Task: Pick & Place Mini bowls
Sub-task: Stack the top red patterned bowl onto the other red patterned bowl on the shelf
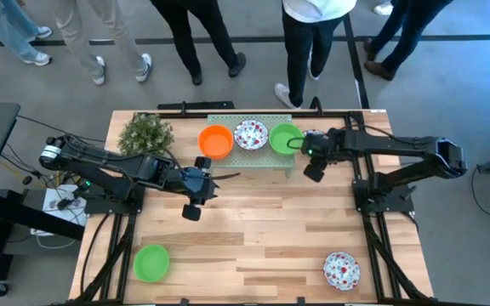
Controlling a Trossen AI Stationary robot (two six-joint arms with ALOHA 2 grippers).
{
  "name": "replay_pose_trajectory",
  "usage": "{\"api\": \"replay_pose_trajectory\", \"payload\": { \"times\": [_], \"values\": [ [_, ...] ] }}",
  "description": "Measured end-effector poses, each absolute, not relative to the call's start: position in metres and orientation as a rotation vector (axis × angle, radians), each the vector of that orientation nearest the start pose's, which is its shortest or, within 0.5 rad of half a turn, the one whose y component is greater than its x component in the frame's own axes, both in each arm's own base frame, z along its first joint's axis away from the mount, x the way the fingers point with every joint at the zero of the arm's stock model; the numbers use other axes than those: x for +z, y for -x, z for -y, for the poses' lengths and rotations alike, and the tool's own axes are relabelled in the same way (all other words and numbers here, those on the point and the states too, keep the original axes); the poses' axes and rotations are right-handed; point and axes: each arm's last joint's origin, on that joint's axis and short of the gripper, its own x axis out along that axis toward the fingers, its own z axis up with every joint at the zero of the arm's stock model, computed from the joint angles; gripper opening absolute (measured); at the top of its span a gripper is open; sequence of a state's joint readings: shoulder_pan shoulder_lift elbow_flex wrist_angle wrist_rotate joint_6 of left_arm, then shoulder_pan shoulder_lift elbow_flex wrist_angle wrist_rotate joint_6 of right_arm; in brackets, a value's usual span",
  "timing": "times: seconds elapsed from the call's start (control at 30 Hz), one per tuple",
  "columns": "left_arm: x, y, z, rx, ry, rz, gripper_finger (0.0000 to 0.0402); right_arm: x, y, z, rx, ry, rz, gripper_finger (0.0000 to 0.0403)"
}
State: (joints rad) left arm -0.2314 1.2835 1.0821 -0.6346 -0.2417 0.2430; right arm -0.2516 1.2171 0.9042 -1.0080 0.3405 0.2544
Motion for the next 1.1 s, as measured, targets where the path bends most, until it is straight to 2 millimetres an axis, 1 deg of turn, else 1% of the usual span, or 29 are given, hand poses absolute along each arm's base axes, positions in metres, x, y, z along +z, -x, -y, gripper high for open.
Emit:
{"api": "replay_pose_trajectory", "payload": {
  "times": [0.1,0.27,0.47,0.57,0.73,0.87,0.97,1.1],
  "values": [
    [0.295,-0.256,0.053,-0.080,-0.403,-0.813,0.0122,0.235,-0.190,0.069,-0.661,-0.149,-1.301,0.0123],
    [0.295,-0.256,0.053,-0.080,-0.403,-0.813,0.0122,0.216,-0.182,0.074,-0.592,-0.109,-1.367,0.0123],
    [0.296,-0.256,0.053,-0.079,-0.401,-0.808,0.0122,0.208,-0.183,0.082,-0.506,0.016,-1.356,0.0123],
    [0.296,-0.257,0.053,-0.071,-0.381,-0.807,0.0122,0.204,-0.179,0.088,-0.506,0.019,-1.371,0.0123],
    [0.296,-0.257,0.053,-0.053,-0.340,-0.807,0.0122,0.202,-0.174,0.095,-0.524,-0.030,-1.373,0.0122],
    [0.296,-0.257,0.053,-0.052,-0.337,-0.807,0.0122,0.202,-0.174,0.094,-0.506,-0.009,-1.388,0.0122],
    [0.296,-0.257,0.053,-0.051,-0.334,-0.807,0.0122,0.202,-0.173,0.094,-0.524,-0.033,-1.382,0.0122],
    [0.296,-0.257,0.053,-0.051,-0.334,-0.807,0.0122,0.209,-0.170,0.091,-0.540,-0.047,-1.368,0.0122]
  ]
}}
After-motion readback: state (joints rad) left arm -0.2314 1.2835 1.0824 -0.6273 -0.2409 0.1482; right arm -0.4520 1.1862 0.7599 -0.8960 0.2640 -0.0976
